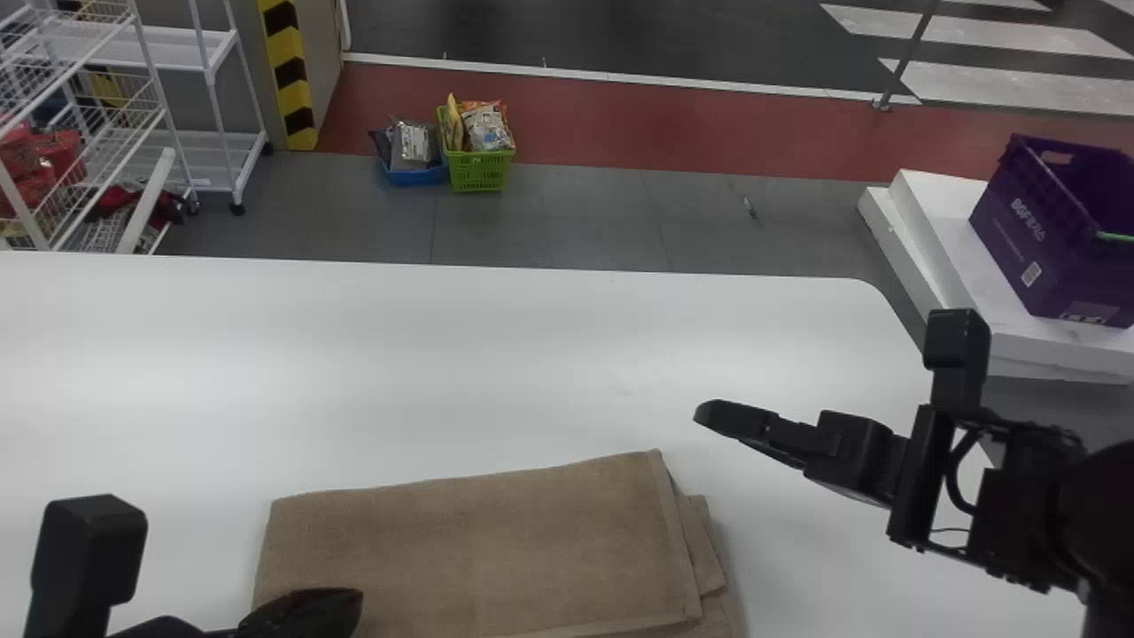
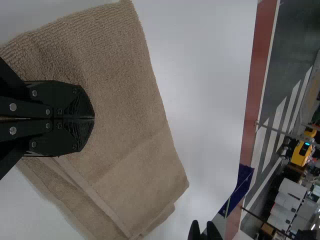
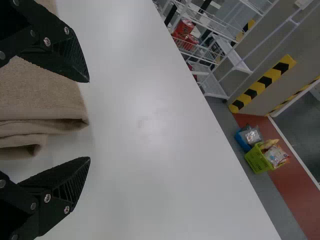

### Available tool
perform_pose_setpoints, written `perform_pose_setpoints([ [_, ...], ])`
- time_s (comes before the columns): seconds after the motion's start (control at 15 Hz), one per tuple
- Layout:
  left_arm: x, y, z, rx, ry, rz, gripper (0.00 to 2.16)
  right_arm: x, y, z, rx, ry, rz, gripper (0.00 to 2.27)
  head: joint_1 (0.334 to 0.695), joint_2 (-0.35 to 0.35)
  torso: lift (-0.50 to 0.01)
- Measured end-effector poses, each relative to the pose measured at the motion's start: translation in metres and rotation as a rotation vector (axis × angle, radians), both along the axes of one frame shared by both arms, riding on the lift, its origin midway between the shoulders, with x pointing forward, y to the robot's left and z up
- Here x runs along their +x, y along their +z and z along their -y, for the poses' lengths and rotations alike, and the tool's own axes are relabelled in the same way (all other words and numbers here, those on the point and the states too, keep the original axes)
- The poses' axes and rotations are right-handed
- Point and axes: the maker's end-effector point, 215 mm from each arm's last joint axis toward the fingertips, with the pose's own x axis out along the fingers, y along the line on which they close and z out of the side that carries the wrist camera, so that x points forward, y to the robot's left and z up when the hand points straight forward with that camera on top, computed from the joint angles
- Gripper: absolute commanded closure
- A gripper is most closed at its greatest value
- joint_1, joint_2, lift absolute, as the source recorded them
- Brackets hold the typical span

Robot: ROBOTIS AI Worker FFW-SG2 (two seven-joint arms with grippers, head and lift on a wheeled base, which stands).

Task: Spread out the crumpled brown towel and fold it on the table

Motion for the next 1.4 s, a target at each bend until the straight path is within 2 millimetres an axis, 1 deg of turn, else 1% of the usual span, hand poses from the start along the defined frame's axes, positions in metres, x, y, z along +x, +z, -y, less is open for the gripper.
perform_pose_setpoints([
  [0.13,0.0,-0.001,-0.001,0.003,0.001,-0.002,2.13,0.014,0.004,-0.015,0.023,0.031,0.002,0.33,0.695,-0.12,-0.127],
  [0.2,0.0,-0.001,-0.001,0.006,0.001,-0.002,2.13,0.018,0.004,-0.021,0.031,0.043,0.0,0.38,0.695,-0.112,-0.127],
  [0.33,0.0,-0.001,-0.003,0.014,0.002,0.001,2.13,0.016,-0.001,-0.027,0.029,0.057,-0.014,0.41,0.695,-0.096,-0.127],
  [0.73,-0.002,0.0,-0.003,0.016,-0.003,-0.004,2.13,0.013,-0.017,-0.027,-0.02,0.066,-0.049,0.41,0.695,-0.095,-0.127],
  [1.07,-0.005,-0.005,-0.001,0.024,-0.007,-0.021,2.13,0.007,-0.039,-0.032,-0.045,0.091,-0.104,0.41,0.695,-0.093,-0.127],
  [1.27,-0.006,-0.006,0.002,0.031,-0.013,-0.022,2.13,0.007,-0.047,-0.034,-0.053,0.104,-0.124,0.41,0.695,-0.095,-0.127],
  [1.4,-0.007,-0.007,0.003,0.031,-0.014,-0.033,2.13,0.009,-0.051,-0.037,-0.059,0.116,-0.137,0.48,0.695,-0.09,-0.127],
])
